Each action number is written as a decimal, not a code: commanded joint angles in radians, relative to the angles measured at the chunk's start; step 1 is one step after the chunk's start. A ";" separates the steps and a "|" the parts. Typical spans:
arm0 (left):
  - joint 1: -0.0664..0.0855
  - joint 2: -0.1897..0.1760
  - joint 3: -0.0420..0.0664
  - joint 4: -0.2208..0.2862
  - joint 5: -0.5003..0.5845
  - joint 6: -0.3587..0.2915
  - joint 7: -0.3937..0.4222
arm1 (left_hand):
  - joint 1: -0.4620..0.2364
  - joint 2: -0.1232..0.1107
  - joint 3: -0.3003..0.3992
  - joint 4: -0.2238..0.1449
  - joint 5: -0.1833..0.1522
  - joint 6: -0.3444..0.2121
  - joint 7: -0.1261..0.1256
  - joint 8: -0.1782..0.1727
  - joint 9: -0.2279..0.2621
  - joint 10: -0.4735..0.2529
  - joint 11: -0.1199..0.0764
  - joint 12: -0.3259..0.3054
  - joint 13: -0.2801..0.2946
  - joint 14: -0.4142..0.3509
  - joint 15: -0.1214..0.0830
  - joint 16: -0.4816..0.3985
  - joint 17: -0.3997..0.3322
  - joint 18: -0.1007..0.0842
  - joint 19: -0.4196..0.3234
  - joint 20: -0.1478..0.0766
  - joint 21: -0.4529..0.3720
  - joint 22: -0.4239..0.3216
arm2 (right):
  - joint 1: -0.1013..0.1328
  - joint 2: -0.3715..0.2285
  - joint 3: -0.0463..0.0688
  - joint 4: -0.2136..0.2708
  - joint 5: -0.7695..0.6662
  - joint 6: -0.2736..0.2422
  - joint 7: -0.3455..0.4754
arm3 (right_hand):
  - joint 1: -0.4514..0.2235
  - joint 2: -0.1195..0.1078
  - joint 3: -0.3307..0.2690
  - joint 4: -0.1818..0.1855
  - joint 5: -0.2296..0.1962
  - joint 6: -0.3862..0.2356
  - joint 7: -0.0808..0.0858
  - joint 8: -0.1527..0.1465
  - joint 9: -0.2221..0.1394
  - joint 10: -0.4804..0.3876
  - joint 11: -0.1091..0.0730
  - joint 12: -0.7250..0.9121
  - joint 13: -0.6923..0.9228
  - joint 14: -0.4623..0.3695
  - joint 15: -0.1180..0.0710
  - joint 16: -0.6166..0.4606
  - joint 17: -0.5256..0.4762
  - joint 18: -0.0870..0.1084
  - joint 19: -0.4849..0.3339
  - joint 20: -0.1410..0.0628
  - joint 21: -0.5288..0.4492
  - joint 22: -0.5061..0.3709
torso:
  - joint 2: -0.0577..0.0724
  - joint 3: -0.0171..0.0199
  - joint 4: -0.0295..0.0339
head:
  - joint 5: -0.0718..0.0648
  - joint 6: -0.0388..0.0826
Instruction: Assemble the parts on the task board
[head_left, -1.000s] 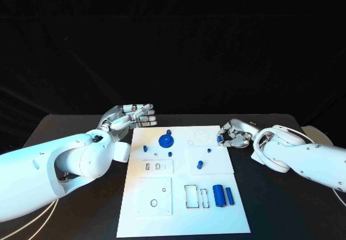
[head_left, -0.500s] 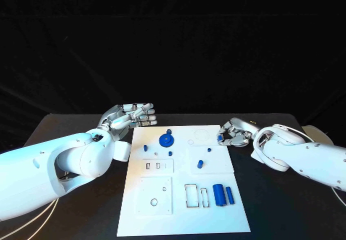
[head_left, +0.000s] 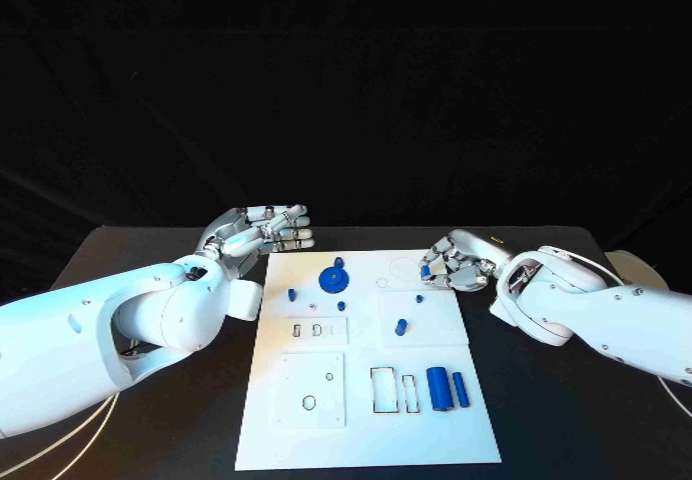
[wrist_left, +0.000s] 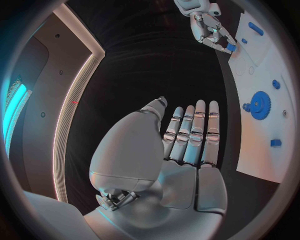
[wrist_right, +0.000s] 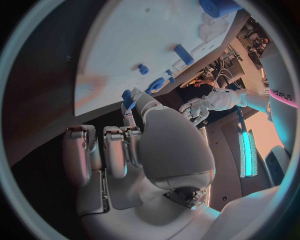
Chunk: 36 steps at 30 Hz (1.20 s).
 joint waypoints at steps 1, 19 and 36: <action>0.001 0.004 0.000 -0.004 0.001 0.020 0.002 | 0.007 -0.002 -0.001 -0.007 0.001 0.007 0.006 -0.005 -0.001 0.002 0.002 -0.006 -0.001 0.009 -0.002 -0.004 -0.001 0.020 0.007 0.000 -0.003 -0.001 | 0.009 0.008 0.001 0.055 -0.041 -0.031 -0.071 | 0.001 0.014 0.005 0.000 0.007 0.009 -0.011 0.016 0.020 0.039 -0.008 0.002 0.182 0.107 -0.006 0.006 0.258 -0.006 0.048 -0.007 0.008 0.179 | -0.001 0.0004 0.0019 | 0.005 -0.002; 0.001 0.029 -0.001 -0.034 0.001 0.025 -0.001 | 0.007 -0.002 -0.001 -0.007 0.001 0.007 0.006 -0.006 -0.001 0.002 0.002 -0.007 -0.001 0.009 -0.002 -0.005 -0.001 0.020 0.007 0.000 -0.004 -0.001 | -0.020 0.217 -0.012 0.120 -0.218 -0.010 -0.236 | -0.015 0.010 0.005 0.002 0.023 0.011 -0.013 0.020 0.024 0.039 -0.009 0.001 0.181 0.106 -0.007 0.005 0.257 -0.008 0.053 -0.007 0.013 0.186 | -0.011 -0.0049 0.0099 | 0.027 -0.021; 0.001 0.034 -0.001 -0.041 0.001 0.026 0.001 | 0.007 -0.002 -0.001 -0.007 0.001 0.007 0.006 -0.006 -0.001 0.002 0.002 -0.007 -0.001 0.009 -0.002 -0.005 -0.001 0.020 0.007 0.000 -0.004 -0.001 | -0.073 0.290 -0.017 0.114 -0.255 0.018 -0.288 | -0.035 -0.001 -0.001 0.007 0.022 0.010 -0.014 0.022 0.026 0.039 -0.010 0.000 0.181 0.106 -0.008 0.005 0.254 -0.008 0.054 -0.008 0.014 0.187 | -0.009 -0.0021 0.0093 | 0.029 -0.023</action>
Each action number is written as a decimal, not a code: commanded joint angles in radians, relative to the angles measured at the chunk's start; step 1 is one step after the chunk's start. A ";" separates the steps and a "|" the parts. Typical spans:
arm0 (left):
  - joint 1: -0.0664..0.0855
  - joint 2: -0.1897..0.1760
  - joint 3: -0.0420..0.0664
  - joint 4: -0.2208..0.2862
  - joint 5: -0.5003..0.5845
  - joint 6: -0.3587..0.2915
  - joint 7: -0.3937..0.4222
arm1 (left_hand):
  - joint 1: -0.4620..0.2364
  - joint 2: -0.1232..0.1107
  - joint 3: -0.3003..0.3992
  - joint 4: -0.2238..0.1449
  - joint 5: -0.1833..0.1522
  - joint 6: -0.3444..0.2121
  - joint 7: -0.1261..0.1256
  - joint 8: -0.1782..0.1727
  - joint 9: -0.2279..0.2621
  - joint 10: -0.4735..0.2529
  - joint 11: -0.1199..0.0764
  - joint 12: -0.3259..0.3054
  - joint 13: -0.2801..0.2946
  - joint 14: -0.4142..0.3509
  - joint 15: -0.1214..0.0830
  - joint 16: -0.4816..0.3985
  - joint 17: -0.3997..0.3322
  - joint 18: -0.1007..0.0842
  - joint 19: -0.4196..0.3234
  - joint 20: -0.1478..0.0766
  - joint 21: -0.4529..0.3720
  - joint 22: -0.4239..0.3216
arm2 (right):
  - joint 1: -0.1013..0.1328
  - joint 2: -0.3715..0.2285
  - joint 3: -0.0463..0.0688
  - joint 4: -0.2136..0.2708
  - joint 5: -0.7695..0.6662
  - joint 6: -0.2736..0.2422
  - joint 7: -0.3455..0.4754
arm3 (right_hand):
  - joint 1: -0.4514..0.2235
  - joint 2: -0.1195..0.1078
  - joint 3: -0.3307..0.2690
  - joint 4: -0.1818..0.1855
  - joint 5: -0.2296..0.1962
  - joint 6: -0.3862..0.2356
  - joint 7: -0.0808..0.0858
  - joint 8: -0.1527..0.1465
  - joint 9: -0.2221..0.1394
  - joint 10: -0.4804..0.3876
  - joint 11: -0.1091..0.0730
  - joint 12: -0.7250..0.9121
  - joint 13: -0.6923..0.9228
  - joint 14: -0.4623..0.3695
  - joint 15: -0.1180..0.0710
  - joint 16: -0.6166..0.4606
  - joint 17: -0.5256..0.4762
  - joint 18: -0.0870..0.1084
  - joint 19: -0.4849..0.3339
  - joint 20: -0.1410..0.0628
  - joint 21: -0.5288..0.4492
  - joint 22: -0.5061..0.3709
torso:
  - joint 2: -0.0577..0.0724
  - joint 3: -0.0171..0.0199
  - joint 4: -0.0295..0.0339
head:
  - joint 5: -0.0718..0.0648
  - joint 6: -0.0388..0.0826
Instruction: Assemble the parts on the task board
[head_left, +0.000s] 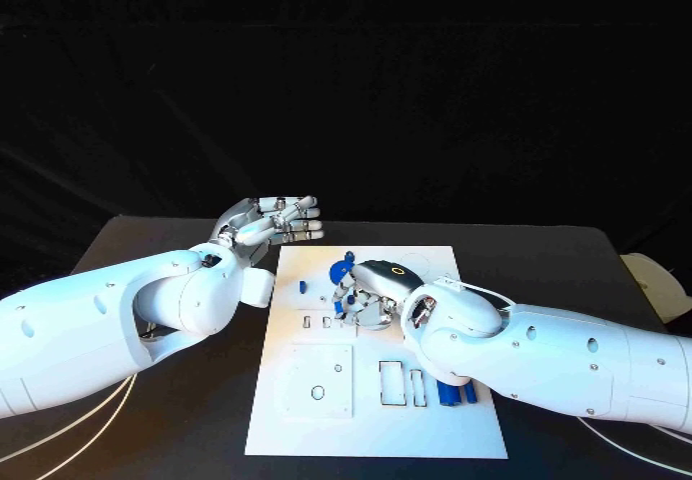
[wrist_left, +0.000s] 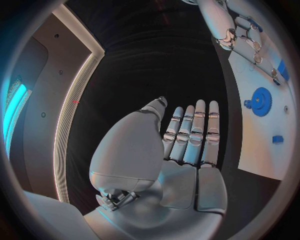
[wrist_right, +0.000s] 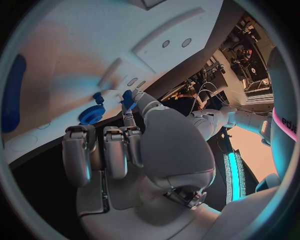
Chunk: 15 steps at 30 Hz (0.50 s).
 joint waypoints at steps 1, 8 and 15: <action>0.001 0.002 0.001 0.002 0.001 0.019 0.006 | 0.007 -0.002 -0.001 -0.007 0.001 0.007 0.006 -0.006 -0.001 0.002 0.002 -0.007 -0.001 0.005 0.002 -0.005 -0.001 0.020 0.007 0.000 -0.004 -0.002 | -0.004 0.005 -0.001 0.001 -0.031 0.031 -0.031 | -0.014 -0.003 0.000 0.007 0.001 0.015 -0.009 0.022 0.026 0.039 -0.010 0.000 0.180 0.102 -0.004 0.005 0.254 -0.008 0.054 -0.009 0.005 0.188 | 0.001 0.0004 -0.0020 | 0.003 -0.003; 0.001 0.002 0.001 0.003 0.001 0.020 0.005 | 0.005 -0.002 -0.001 -0.006 0.001 0.008 0.006 -0.006 -0.001 0.003 0.002 -0.008 -0.001 0.006 0.002 -0.006 -0.002 0.020 0.007 0.000 -0.004 -0.002 | -0.006 0.015 -0.006 -0.006 -0.030 0.041 -0.040 | -0.015 -0.005 -0.001 0.007 0.000 0.015 -0.010 0.022 0.026 0.039 -0.011 0.000 0.181 0.102 -0.004 0.004 0.252 -0.008 0.054 -0.009 0.005 0.188 | 0.001 0.0006 -0.0008 | 0.003 -0.006; 0.001 0.002 0.001 0.002 0.001 0.020 0.005 | 0.005 -0.002 -0.001 -0.006 0.001 0.008 0.006 -0.006 -0.001 0.003 0.002 -0.008 -0.001 0.006 0.002 -0.006 -0.002 0.020 0.007 0.000 -0.004 -0.002 | -0.010 0.028 -0.009 -0.021 -0.034 0.054 -0.050 | -0.019 -0.008 -0.002 0.007 -0.005 0.016 -0.010 0.023 0.027 0.040 -0.011 0.001 0.182 0.102 -0.005 0.004 0.252 -0.008 0.054 -0.009 0.005 0.188 | 0.001 0.0009 -0.0002 | 0.003 -0.007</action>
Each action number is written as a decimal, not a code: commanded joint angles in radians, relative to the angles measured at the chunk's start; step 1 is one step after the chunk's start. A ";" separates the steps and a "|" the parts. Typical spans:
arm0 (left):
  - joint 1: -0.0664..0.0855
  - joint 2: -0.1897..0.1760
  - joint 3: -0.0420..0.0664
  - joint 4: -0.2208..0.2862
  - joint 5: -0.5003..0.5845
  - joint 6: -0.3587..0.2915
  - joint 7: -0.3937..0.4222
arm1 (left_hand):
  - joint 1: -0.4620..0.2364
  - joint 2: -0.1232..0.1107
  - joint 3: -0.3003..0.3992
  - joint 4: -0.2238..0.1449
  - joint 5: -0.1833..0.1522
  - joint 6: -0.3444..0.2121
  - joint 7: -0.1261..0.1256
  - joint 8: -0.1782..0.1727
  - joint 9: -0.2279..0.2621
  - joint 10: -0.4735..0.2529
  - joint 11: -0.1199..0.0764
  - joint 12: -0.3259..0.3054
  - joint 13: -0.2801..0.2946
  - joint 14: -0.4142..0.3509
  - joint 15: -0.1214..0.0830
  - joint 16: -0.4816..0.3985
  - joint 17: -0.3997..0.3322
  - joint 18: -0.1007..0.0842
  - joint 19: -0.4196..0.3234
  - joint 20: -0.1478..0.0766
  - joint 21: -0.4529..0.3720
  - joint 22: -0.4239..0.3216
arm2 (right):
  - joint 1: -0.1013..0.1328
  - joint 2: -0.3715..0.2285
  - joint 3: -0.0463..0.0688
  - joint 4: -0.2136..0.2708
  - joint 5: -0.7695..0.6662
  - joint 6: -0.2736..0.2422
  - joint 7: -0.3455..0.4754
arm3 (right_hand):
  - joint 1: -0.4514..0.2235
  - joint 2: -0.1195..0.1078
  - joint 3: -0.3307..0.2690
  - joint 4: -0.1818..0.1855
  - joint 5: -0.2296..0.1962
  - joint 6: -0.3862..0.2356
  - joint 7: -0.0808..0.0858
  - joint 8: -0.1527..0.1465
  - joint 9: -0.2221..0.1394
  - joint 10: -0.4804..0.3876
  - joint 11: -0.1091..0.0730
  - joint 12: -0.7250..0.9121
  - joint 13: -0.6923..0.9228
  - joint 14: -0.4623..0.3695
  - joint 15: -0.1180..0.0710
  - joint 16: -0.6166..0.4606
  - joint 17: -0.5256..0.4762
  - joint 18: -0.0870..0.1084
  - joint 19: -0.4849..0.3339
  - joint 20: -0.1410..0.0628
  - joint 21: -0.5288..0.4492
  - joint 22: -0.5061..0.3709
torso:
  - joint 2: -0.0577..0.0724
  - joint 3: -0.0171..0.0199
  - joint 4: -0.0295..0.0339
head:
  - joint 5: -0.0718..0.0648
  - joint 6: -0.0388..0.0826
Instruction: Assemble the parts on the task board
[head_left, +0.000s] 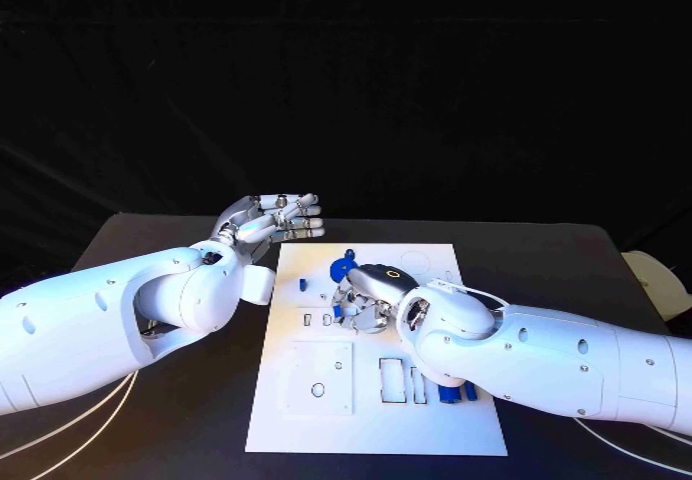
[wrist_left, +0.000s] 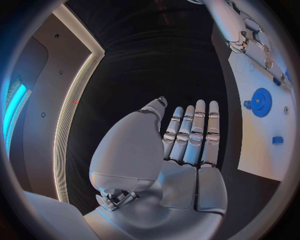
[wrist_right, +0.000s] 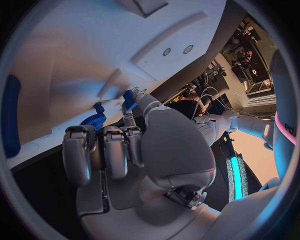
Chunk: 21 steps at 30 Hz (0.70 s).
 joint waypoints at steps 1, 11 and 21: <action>0.001 0.002 0.001 0.002 0.001 0.019 0.005 | 0.005 -0.002 -0.001 -0.006 0.001 0.005 0.002 -0.006 -0.001 0.003 0.002 -0.002 -0.001 0.006 0.002 -0.006 -0.002 0.020 0.007 0.000 -0.004 -0.001 | -0.003 0.005 -0.001 -0.007 -0.019 0.029 -0.018 | -0.006 0.000 -0.001 0.008 -0.005 0.016 -0.010 0.023 0.027 0.040 -0.004 0.001 0.182 0.102 -0.005 0.004 0.252 -0.008 0.054 -0.009 0.005 0.187 | 0.000 0.0000 0.0006 | 0.000 -0.001; 0.001 -0.001 0.001 0.002 0.001 0.017 0.005 | 0.005 -0.002 -0.001 -0.006 0.001 0.005 0.002 -0.006 -0.001 0.003 0.002 -0.002 -0.001 0.006 0.002 -0.006 -0.002 0.020 0.007 0.000 -0.004 -0.001 | -0.006 0.008 -0.002 -0.012 -0.021 0.037 -0.022 | -0.015 -0.004 -0.004 0.010 -0.014 0.013 -0.009 0.022 0.027 0.039 -0.003 -0.001 0.180 0.101 -0.005 0.003 0.250 -0.007 0.052 -0.009 0.002 0.184 | 0.001 -0.0001 -0.0013 | 0.000 -0.004; 0.001 -0.001 0.001 0.003 0.001 0.017 0.004 | 0.005 -0.002 -0.001 -0.006 0.001 0.005 0.002 -0.006 -0.001 0.003 0.002 -0.002 -0.001 0.006 0.002 -0.006 -0.002 0.020 0.007 0.000 -0.004 -0.001 | -0.006 0.015 -0.003 -0.013 -0.021 0.050 -0.025 | -0.025 -0.011 -0.008 0.013 -0.020 0.006 -0.006 0.018 0.026 0.036 -0.001 -0.004 0.177 0.101 -0.004 0.003 0.249 -0.006 0.050 -0.009 0.000 0.182 | 0.000 0.0001 -0.0007 | -0.002 -0.004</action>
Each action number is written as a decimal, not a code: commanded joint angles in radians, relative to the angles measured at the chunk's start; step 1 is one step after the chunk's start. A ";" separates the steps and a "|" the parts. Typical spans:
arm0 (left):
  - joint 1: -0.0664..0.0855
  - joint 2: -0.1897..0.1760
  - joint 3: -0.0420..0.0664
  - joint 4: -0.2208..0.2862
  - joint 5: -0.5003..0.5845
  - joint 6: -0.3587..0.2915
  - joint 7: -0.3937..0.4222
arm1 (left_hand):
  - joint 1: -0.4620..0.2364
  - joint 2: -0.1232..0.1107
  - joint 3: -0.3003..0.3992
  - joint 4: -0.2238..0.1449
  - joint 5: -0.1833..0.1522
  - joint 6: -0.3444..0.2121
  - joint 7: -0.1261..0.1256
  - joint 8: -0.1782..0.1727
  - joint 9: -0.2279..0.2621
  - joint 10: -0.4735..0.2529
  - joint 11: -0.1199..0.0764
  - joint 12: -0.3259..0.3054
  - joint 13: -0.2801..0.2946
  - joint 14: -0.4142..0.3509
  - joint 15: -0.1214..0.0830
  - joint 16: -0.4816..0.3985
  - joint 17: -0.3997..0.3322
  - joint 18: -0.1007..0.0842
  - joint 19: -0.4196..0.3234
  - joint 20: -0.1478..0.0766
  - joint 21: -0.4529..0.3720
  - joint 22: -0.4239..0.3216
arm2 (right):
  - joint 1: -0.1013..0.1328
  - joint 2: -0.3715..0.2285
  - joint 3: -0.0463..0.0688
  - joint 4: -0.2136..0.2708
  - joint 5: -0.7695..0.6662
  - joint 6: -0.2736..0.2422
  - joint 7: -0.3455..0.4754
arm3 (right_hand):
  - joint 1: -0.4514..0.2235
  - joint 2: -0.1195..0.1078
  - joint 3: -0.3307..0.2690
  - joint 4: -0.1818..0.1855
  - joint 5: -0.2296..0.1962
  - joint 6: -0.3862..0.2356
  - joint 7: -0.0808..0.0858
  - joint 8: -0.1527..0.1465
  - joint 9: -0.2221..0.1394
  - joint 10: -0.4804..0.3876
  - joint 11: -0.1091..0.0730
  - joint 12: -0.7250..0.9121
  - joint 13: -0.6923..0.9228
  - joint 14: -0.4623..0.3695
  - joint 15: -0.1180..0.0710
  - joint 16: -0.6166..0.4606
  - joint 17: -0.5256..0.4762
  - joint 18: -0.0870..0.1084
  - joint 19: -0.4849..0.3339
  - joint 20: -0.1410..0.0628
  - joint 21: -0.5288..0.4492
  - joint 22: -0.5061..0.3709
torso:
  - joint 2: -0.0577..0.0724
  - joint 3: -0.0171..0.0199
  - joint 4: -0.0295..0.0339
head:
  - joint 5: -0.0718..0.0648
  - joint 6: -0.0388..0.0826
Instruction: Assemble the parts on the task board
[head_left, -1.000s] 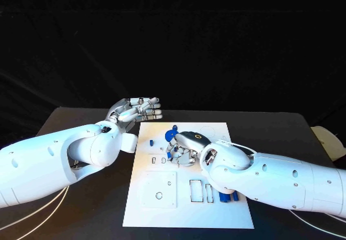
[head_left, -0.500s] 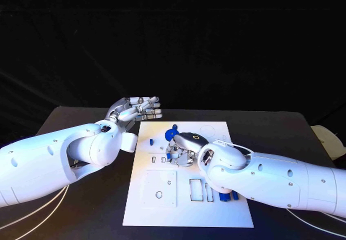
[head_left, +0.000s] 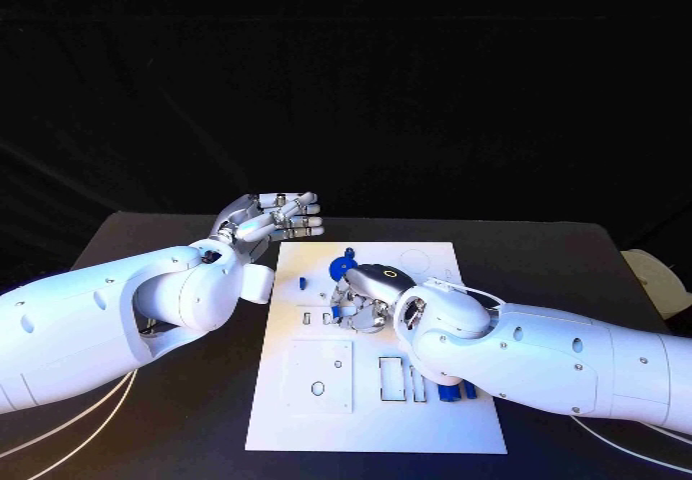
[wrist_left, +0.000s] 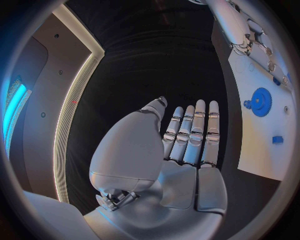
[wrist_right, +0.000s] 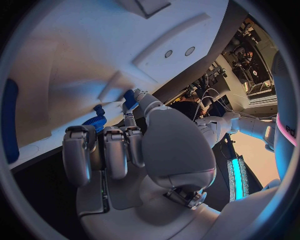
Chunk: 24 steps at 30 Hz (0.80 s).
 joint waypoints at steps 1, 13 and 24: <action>0.001 0.000 0.001 0.003 0.001 0.017 0.005 | 0.005 -0.002 -0.001 -0.006 0.001 0.005 0.002 -0.006 -0.001 0.003 0.002 -0.002 -0.001 0.006 0.002 -0.006 -0.002 0.020 0.007 0.000 -0.004 -0.001 | -0.004 0.002 -0.003 -0.002 -0.012 0.038 -0.014 | -0.013 0.001 -0.002 0.008 -0.007 0.009 -0.002 0.002 0.024 0.036 -0.002 -0.004 0.177 0.101 -0.004 0.003 0.248 -0.006 0.050 -0.009 0.000 0.182 | -0.001 0.0003 -0.0001 | -0.001 0.001; 0.001 -0.002 0.001 0.005 0.001 0.016 0.005 | 0.004 -0.002 -0.001 -0.006 0.001 0.005 0.002 -0.008 -0.001 0.004 0.002 -0.003 -0.001 0.006 0.002 -0.008 -0.002 0.020 0.007 0.000 -0.004 -0.002 | -0.005 0.003 -0.004 -0.002 -0.014 0.048 -0.022 | -0.018 -0.002 -0.005 0.009 -0.009 0.007 -0.001 0.000 0.024 0.035 0.000 -0.005 0.176 0.101 -0.003 0.003 0.248 -0.006 0.050 -0.008 0.000 0.182 | -0.001 -0.0003 0.0006 | -0.002 -0.002; 0.001 -0.004 0.001 0.005 0.001 0.016 0.004 | 0.004 -0.002 -0.001 -0.006 0.001 0.005 0.002 -0.008 -0.001 0.004 0.002 -0.003 -0.001 0.006 0.002 -0.008 -0.002 0.020 0.007 0.000 -0.004 -0.002 | -0.005 0.001 -0.004 -0.002 -0.019 0.050 -0.026 | -0.035 -0.021 -0.014 0.014 -0.011 -0.018 0.010 -0.014 0.018 0.023 0.008 -0.017 0.163 0.100 0.003 0.001 0.243 -0.005 0.046 -0.005 -0.006 0.176 | -0.001 -0.0001 0.0008 | -0.003 -0.002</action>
